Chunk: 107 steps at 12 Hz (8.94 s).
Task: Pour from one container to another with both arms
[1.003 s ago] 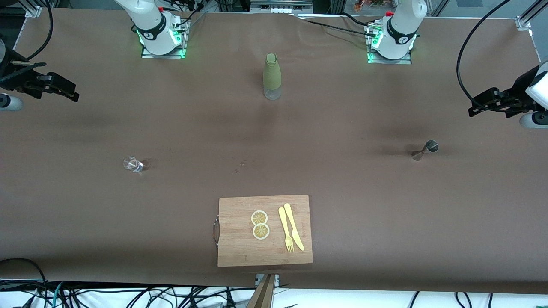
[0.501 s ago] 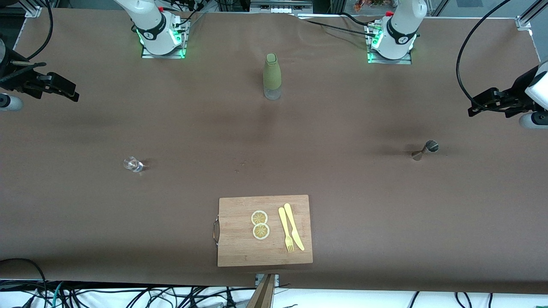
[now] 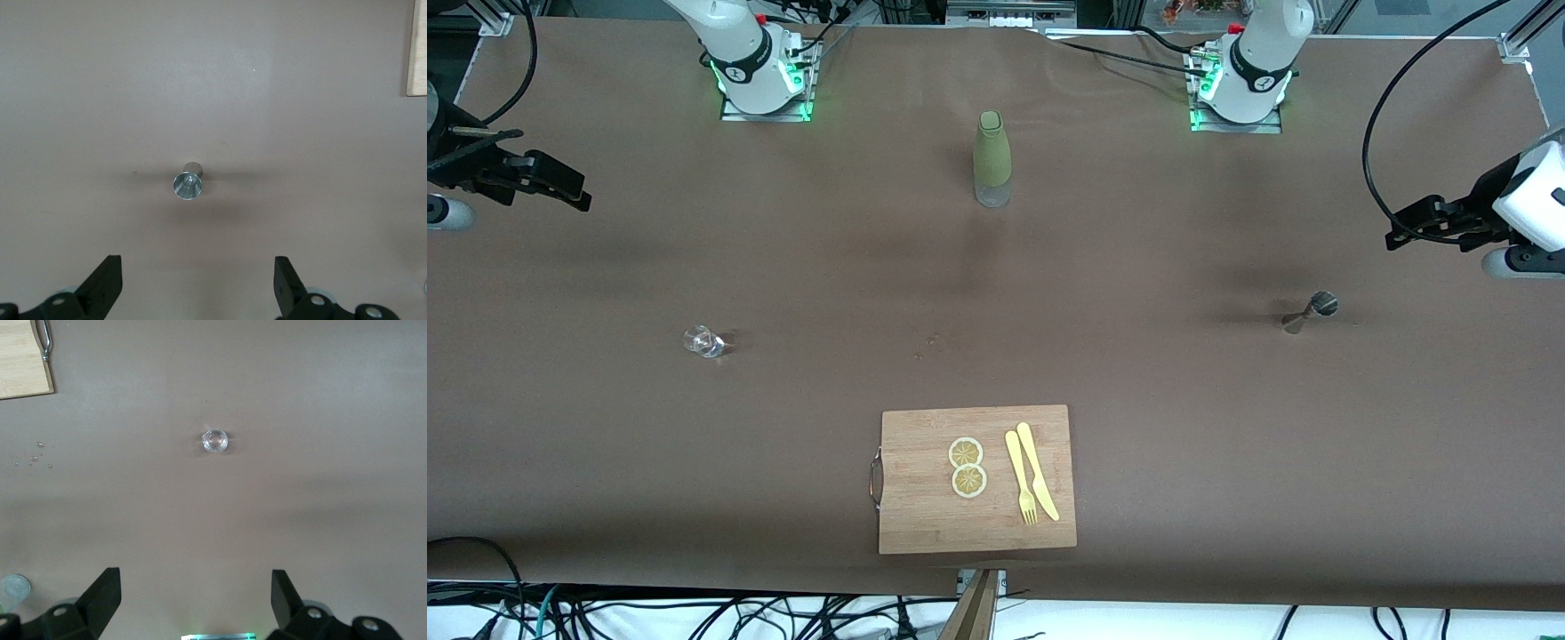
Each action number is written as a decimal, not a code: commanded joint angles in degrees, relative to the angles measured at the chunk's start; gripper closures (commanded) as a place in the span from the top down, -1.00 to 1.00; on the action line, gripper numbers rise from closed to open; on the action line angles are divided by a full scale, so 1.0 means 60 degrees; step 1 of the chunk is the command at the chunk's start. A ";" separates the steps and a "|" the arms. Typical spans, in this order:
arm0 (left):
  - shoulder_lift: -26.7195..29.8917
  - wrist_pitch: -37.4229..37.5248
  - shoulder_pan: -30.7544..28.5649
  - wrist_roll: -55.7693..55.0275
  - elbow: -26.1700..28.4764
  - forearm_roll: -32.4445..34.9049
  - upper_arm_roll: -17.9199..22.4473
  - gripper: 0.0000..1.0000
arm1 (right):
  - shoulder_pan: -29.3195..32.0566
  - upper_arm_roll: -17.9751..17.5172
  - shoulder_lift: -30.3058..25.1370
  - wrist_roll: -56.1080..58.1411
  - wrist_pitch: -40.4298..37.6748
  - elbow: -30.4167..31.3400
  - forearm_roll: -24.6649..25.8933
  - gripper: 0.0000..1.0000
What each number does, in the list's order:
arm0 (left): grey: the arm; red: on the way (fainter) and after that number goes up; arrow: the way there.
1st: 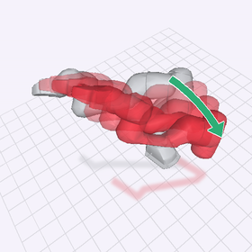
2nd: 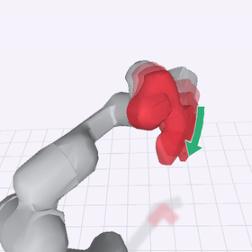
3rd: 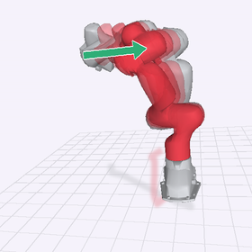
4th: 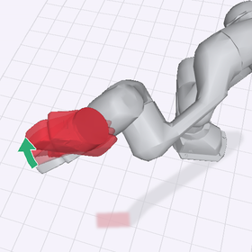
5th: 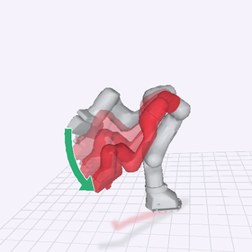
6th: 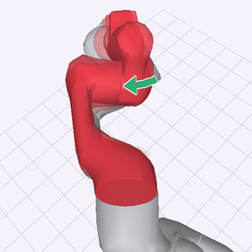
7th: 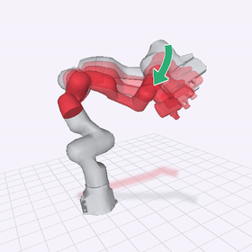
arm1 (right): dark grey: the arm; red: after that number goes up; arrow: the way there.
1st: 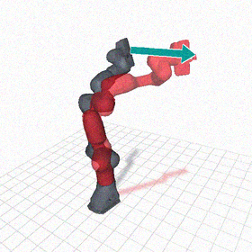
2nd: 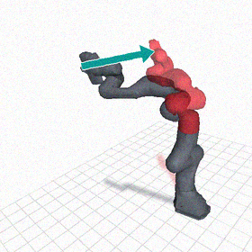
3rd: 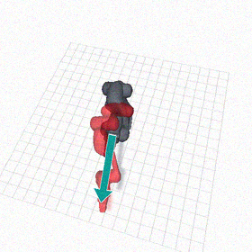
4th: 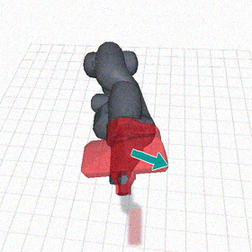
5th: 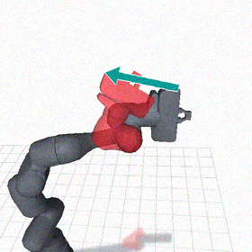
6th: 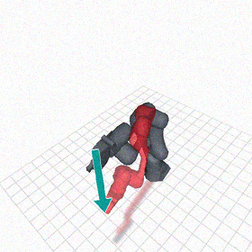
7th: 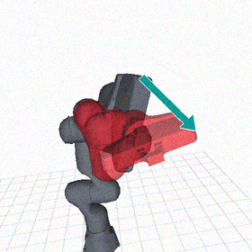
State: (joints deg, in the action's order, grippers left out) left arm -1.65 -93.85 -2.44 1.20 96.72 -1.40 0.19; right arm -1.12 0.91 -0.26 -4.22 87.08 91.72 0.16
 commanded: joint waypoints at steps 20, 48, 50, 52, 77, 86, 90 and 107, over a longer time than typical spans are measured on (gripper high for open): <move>-0.0720 -0.0619 -0.3328 0.7763 0.0039 -0.1304 -0.0016 1.00 | 0.0010 0.0024 0.0014 -0.0073 -0.0040 -0.0067 -0.0085 1.00; -0.3590 0.2353 -0.6229 1.4577 -0.2585 -0.5434 -0.0016 1.00 | 0.2177 0.1211 0.3834 1.1023 0.0267 -0.0125 -0.3141 1.00; -0.4131 0.2706 -0.6404 1.5658 -0.2585 -0.6004 -0.0031 1.00 | 0.2674 0.1196 0.4333 1.1963 0.0268 -0.0125 -0.3920 1.00; -0.4542 0.2721 -0.6435 1.6744 -0.2570 -0.6343 -0.0016 1.00 | 0.3056 0.1196 0.4830 1.3630 0.0268 -0.0096 -0.4926 1.00; -0.7428 0.2079 -0.6743 2.4407 0.0198 -0.8966 -0.0060 1.00 | 0.3673 0.0376 0.8685 2.4273 0.1659 -0.0052 -1.0251 1.00; -0.8336 0.1637 -0.5790 2.4907 -0.0197 -0.8996 -0.0046 1.00 | 0.3292 0.0376 0.8671 2.4243 0.1864 -0.0081 -1.0177 0.81; -0.8586 0.1418 -0.5674 2.5288 -0.0153 -0.9142 -0.0046 1.00 | 0.3292 0.0376 0.8685 2.4244 0.1864 -0.0111 -1.0177 0.44; -0.8748 0.1242 -0.4516 2.5507 0.0330 -1.0489 -0.0046 0.98 | 0.2810 0.0390 0.8335 2.4068 0.2566 -0.0082 -1.0119 -0.54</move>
State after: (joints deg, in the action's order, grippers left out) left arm -54.27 -85.77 -30.09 150.31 97.82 -61.87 -0.52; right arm 16.95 3.38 51.27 140.75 100.84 91.16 -60.65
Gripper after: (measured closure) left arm 0.004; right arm 0.511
